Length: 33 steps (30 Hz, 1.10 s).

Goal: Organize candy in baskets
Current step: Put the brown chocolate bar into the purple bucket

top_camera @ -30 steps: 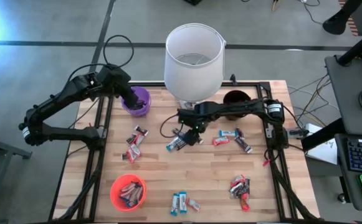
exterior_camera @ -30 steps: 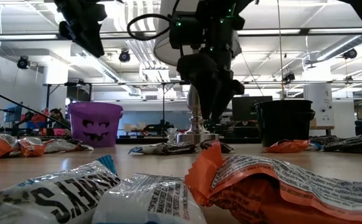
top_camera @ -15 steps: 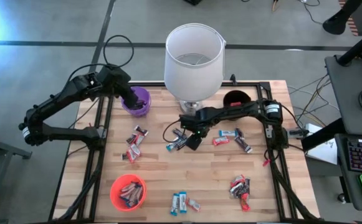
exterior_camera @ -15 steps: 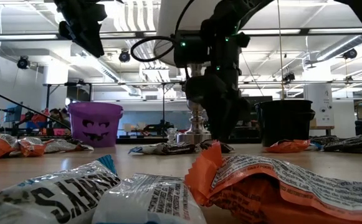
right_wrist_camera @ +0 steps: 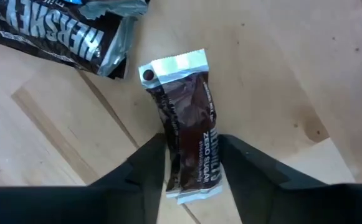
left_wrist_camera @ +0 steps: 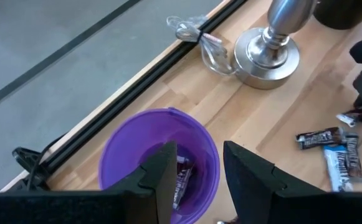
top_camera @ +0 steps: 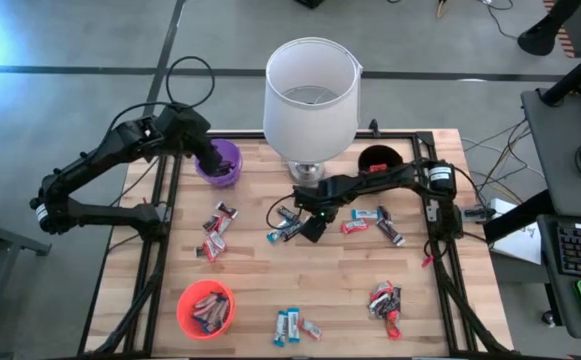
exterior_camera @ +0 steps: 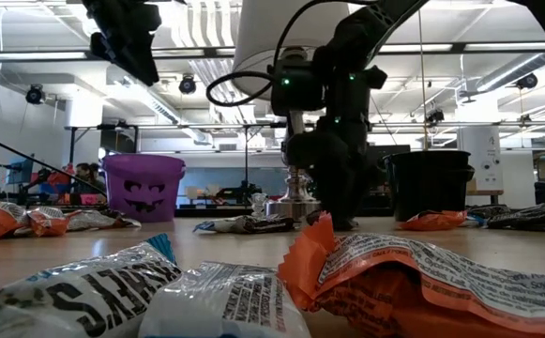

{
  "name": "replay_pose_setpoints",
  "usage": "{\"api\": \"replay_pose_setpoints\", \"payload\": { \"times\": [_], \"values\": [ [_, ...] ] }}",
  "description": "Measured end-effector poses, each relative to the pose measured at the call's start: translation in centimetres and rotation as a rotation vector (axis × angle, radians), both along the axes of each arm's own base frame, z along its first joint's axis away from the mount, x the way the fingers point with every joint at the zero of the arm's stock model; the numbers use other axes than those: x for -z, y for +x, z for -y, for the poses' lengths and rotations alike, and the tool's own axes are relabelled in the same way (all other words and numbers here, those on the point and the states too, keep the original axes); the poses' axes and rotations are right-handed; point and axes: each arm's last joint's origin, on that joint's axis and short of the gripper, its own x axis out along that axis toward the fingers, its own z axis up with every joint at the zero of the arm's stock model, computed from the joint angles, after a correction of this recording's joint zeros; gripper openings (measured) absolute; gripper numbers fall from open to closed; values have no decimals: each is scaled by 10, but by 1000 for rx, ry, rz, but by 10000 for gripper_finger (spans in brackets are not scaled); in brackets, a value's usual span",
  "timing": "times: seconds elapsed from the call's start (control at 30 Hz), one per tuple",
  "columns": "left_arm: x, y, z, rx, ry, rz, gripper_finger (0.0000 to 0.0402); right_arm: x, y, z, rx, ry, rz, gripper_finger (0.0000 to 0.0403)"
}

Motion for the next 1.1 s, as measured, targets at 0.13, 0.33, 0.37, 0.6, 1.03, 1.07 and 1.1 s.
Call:
{"api": "replay_pose_setpoints", "payload": {
  "times": [0.13, 0.33, 0.37, 0.6, 1.03, 1.07, 1.1],
  "values": [
    [0, 1, 0, 0, 4, 6, 113, 0, -1, 1, 9, 3, -2, 59],
    [-1, 1, 0, 7, -1, 14, 113, -9, 1, 1, 8, 10, 13, 17],
    [-1, 1, 0, 15, -8, 19, 113, -12, 0, 1, 8, 11, 13, 15],
    [-1, 6, 7, 205, -173, 130, 103, -59, -8, -1, 19, 9, 81, 13],
    [-14, 18, 10, 395, -338, 408, 142, -171, 8, -6, -1, -50, 586, 13],
    [-15, 19, 10, 398, -340, 425, 148, -177, 12, -5, -13, -59, 622, 13],
    [-16, 21, 10, 398, -343, 440, 155, -183, 15, -5, -21, -66, 652, 13]
  ]
}}
